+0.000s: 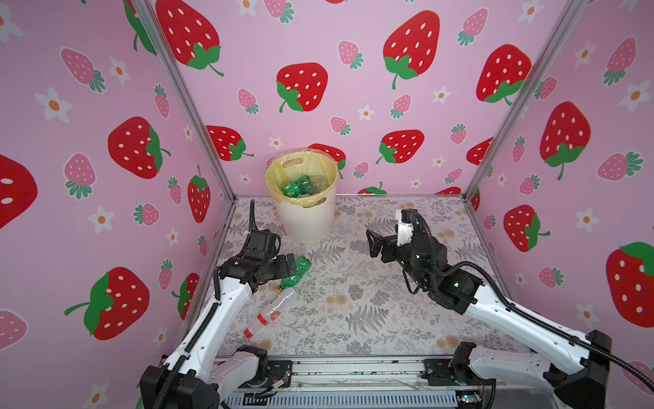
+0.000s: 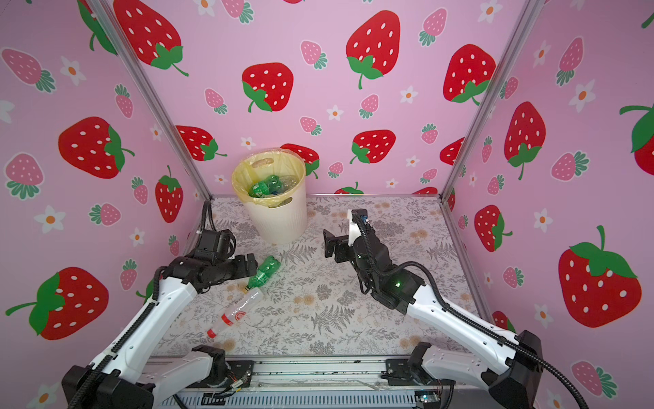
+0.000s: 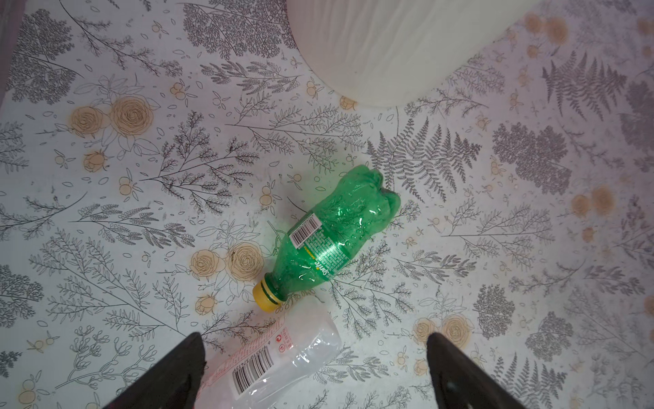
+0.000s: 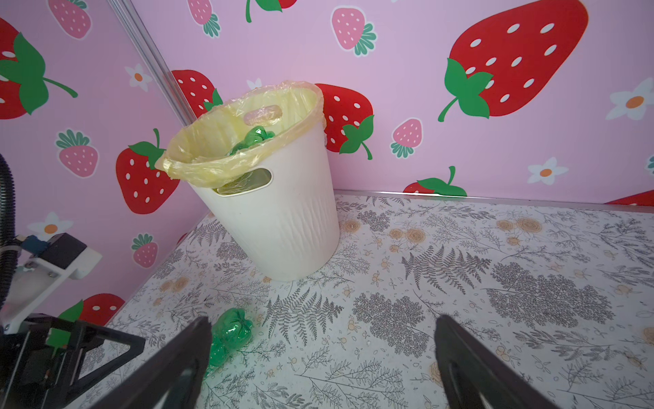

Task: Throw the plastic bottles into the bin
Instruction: 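Withdraw the right gripper from the bin while the left gripper reaches toward the Sprite bottle, then lower the left gripper over the green Sprite bottle and close around it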

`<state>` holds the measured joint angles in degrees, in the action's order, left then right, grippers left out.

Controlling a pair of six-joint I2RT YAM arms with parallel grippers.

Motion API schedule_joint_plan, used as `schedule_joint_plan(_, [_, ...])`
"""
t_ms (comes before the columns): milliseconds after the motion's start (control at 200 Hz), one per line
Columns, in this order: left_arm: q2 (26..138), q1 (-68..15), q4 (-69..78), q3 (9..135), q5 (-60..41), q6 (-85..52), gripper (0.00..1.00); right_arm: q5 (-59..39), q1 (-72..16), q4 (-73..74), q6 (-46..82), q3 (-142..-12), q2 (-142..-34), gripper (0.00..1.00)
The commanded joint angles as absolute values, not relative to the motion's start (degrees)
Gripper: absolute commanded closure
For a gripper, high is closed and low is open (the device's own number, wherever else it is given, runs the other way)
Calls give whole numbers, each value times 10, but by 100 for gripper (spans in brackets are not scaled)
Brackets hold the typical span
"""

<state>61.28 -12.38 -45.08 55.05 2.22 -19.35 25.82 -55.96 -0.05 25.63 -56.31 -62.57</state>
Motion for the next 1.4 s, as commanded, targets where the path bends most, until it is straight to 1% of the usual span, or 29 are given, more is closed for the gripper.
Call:
schedule_joint_plan(0, [597,-135,-462,520,34,-179,1,285,-557,4,249,-548,-609,1])
schedule_joint_plan(165, [602,-149,-442,477,27,-199,1,292,-557,4,246,-538,-600,1])
schedule_joint_plan(265, [606,-162,-433,460,70,-201,1,296,-556,5,246,-534,-597,1])
schedule_joint_plan(460, [613,-192,-400,420,108,-212,1,302,-554,10,243,-528,-593,1])
schedule_joint_plan(530, [615,-196,-383,401,107,-211,1,302,-553,11,243,-527,-594,1])
schedule_joint_plan(655, [625,-206,-381,405,93,-206,1,303,-552,13,243,-527,-596,1])
schedule_joint_plan(1006, [683,-214,-394,425,107,-195,1,293,-543,18,253,-529,-605,1])
schedule_joint_plan(1391, [760,-219,-395,445,61,-184,1,290,-533,16,260,-529,-589,1])
